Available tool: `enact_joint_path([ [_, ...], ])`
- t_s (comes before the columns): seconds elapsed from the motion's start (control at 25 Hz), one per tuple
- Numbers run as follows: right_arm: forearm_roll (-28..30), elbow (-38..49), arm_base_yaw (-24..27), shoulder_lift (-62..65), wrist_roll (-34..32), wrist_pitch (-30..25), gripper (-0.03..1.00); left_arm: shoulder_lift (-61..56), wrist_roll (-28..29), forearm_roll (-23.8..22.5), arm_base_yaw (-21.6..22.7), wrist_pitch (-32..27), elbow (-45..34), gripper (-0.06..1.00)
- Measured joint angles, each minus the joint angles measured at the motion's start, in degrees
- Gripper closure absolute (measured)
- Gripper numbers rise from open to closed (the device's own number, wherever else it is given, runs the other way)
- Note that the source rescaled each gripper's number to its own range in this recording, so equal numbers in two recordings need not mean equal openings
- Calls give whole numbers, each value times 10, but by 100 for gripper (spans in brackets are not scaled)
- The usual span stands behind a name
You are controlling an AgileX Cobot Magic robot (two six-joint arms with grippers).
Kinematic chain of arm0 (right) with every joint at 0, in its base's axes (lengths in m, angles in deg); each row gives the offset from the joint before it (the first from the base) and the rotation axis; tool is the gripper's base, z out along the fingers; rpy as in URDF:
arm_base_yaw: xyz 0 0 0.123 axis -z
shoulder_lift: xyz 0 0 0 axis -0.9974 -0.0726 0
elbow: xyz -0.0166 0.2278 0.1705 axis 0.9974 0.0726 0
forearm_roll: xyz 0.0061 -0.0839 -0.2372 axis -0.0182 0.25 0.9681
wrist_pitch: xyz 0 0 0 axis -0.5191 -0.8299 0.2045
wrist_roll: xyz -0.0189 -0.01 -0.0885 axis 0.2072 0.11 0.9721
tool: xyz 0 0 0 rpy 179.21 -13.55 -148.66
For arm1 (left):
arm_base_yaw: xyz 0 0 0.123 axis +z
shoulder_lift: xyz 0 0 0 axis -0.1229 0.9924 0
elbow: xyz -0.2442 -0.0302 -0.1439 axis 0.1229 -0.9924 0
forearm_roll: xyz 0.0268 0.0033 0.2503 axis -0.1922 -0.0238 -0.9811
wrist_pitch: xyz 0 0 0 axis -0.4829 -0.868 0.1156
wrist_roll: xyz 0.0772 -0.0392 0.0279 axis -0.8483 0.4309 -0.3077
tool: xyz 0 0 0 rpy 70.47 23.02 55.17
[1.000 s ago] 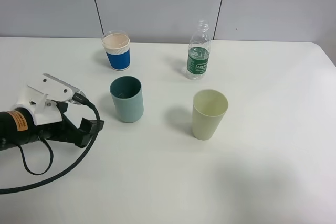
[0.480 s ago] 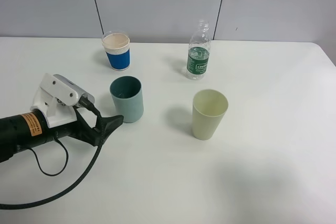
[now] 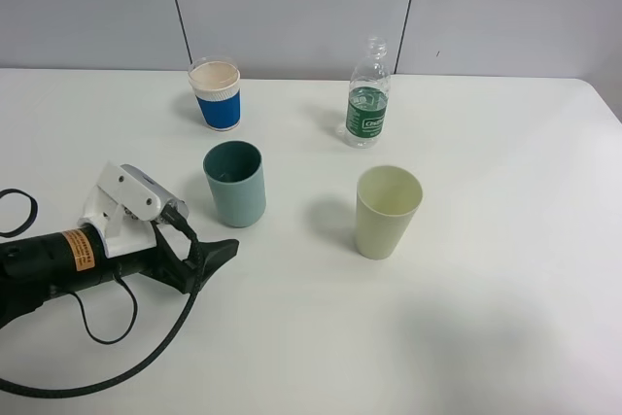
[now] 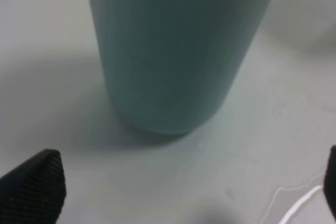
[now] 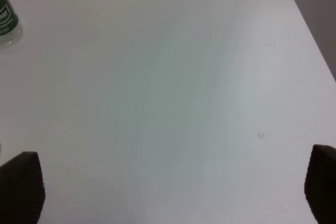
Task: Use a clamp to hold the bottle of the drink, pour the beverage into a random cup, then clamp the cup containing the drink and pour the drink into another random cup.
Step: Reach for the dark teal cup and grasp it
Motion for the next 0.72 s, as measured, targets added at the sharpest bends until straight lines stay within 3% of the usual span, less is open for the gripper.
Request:
enact_joint_path([
  [0.24, 0, 0, 0, 0, 0, 0, -2, 1, 0, 7, 0, 1, 26, -6],
  [0.72, 0, 0, 0, 0, 0, 0, -2, 31, 0, -33, 0, 4, 89, -6],
])
